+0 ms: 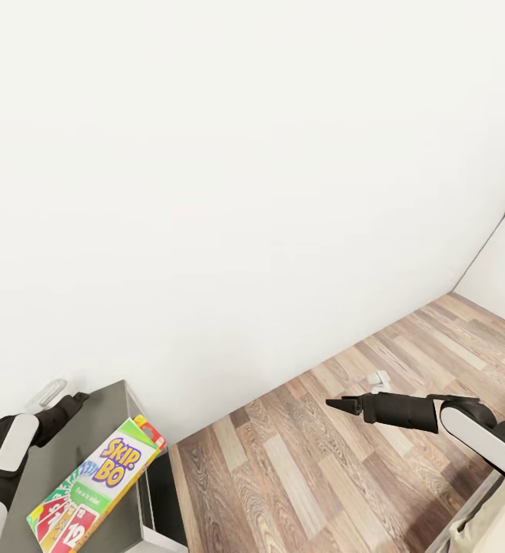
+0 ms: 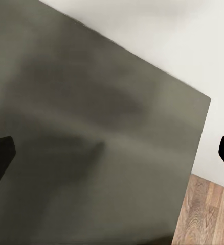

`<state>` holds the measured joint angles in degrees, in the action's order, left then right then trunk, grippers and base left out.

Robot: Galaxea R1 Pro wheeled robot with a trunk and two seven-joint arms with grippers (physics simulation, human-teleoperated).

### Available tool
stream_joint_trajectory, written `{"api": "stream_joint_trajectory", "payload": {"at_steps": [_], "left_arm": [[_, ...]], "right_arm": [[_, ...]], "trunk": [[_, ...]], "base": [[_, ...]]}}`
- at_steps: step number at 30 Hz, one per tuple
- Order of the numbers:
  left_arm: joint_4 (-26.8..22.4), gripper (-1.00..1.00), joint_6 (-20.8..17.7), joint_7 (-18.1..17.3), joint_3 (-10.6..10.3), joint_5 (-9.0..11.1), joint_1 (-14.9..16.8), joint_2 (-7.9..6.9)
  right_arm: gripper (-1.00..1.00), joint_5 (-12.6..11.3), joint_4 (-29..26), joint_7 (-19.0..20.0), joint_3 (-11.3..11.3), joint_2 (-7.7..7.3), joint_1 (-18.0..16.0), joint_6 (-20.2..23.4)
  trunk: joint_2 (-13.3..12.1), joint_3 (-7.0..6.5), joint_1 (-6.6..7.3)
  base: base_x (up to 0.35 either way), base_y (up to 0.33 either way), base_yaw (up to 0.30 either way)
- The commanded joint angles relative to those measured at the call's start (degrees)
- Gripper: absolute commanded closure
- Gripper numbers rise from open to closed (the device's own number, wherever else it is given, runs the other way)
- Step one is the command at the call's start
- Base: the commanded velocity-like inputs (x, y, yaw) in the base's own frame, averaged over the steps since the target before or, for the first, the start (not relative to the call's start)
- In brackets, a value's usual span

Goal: Put all the toys in the child's room - the three board games (two on the bed and one on the table), the two jigsaw puzzles on the table, and the tennis ball on the table - inside the toy box on the table in the child's room.

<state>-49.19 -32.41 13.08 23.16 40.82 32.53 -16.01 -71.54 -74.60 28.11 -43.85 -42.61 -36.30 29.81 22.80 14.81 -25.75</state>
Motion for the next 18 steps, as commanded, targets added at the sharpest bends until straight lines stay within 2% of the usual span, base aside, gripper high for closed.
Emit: {"api": "stream_joint_trajectory", "payload": {"at_steps": [1,18], "left_arm": [[-0.1,-1.0,-0.2,0.5,0.0,0.6,0.0,0.0],[-0.8,-1.0,-0.6,0.2,-0.4,0.7,0.1,0.04]], "right_arm": [[-1.0,-0.4,0.0,0.0,-0.2,-0.05,-0.1,0.2],[-1.0,-0.4,-0.1,-0.1,-0.2,-0.2,-0.1,0.4]], "trunk": [[0.1,0.11,-0.04],[0.1,0.11,-0.04]], "base": [[0.0,0.0,0.0],[0.0,0.0,0.0]]}}
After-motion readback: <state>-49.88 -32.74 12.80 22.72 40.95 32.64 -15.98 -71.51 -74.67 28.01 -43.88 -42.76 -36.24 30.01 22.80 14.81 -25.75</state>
